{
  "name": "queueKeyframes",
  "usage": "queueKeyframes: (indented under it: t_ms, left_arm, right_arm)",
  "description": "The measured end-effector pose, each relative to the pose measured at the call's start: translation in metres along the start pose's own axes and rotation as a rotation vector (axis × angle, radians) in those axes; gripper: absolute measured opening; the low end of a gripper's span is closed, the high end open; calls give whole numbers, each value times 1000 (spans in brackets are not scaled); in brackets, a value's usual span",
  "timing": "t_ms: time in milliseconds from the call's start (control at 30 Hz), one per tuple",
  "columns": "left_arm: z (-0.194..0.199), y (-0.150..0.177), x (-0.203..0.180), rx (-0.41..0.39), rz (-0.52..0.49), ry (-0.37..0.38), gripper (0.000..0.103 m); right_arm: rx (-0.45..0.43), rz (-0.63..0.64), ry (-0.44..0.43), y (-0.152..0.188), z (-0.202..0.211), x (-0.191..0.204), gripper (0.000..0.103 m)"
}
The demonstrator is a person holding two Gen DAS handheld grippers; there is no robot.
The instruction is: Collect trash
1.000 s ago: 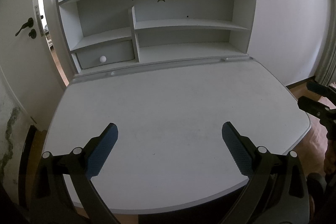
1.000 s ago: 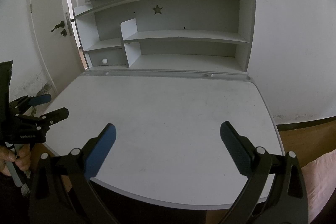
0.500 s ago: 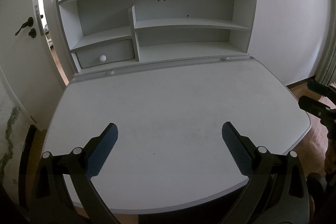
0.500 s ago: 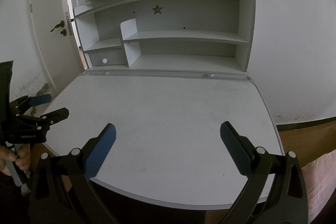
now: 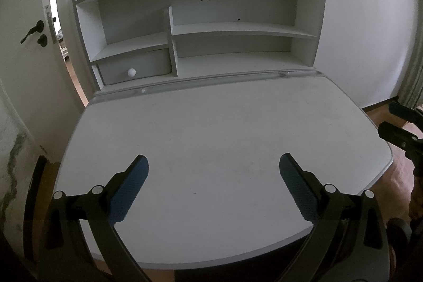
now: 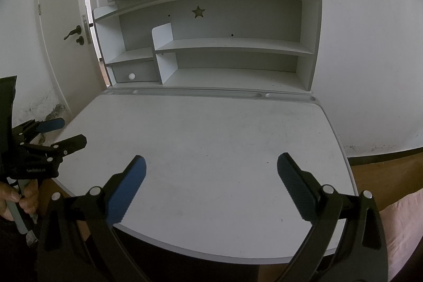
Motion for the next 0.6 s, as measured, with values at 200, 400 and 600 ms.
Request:
queueKeyframes:
  t_ms: [200,400,600]
  left_arm:
    - [-1,0,2,5,2,-3,96]
    - [-2,0,3,3,3,-8,96]
    - [0,2,1,-4,-6,-20,96]
  right_arm:
    - [0,0,-2,0,0,-1,96]
    - [3,3,-2,0,1,0,96]
    - [4,3,-5,1,1,-1,96]
Point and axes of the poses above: each gripper's, at about its wrist camera, not at the fingertips, and z roughly against the way its jaws point, x to its left, y to its underside, the point moved 1 cm from there along -z, roughly the way its jaws point, and after that the axes turned 1 degree about z, right-handed, at the moved point
